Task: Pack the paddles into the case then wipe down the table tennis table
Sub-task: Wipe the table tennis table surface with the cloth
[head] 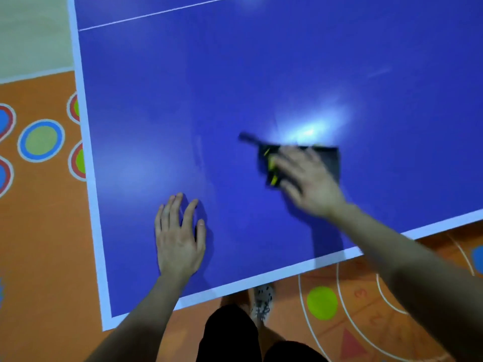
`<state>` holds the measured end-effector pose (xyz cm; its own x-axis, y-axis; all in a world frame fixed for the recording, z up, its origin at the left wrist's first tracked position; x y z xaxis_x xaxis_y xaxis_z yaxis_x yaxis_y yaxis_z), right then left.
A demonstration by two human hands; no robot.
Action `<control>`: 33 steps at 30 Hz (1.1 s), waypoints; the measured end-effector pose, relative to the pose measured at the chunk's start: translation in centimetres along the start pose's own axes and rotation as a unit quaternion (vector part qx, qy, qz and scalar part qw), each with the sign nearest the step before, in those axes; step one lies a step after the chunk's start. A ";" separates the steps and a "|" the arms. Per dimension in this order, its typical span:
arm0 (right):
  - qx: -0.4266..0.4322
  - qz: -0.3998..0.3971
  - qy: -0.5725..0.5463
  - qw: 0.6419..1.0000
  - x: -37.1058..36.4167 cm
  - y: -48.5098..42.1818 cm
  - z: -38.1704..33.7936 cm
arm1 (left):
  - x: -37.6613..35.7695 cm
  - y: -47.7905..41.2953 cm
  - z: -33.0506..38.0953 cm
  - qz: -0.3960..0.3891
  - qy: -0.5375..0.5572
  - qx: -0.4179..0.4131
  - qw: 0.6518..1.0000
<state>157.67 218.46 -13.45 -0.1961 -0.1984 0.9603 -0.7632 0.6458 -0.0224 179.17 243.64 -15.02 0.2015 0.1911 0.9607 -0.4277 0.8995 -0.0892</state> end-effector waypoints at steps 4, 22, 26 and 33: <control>-0.252 0.083 0.011 0.964 2.2 -4.0 8.5 | -0.3 0.0 -0.2 0.012 -0.011 0.003 1.000; -0.372 0.157 -0.024 0.914 3.4 2.5 10.9 | -0.2 -0.1 -0.2 0.036 -0.009 -0.003 0.999; -0.389 0.156 0.022 0.908 1.5 2.7 2.4 | -0.2 0.1 -0.3 0.043 -0.008 -0.007 0.999; -0.118 0.062 -0.047 0.990 -4.2 1.9 -16.2 | -0.1 0.0 -0.2 0.048 -0.009 -0.014 0.999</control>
<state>167.06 232.46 -13.02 -0.3439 -0.1666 0.9241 -0.5665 0.8217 -0.0626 179.32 243.68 -15.18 0.1454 0.2705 0.9517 -0.4202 0.8877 -0.1882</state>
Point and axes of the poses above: each hand's wrist, its own y-axis away from the middle knuckle, its own x-axis out of the back of the hand, z = x × y, the point moved 7 cm from there along -y, towards the middle knuckle, and after that the axes turned 6 degrees about -x, right-handed, at the moved point
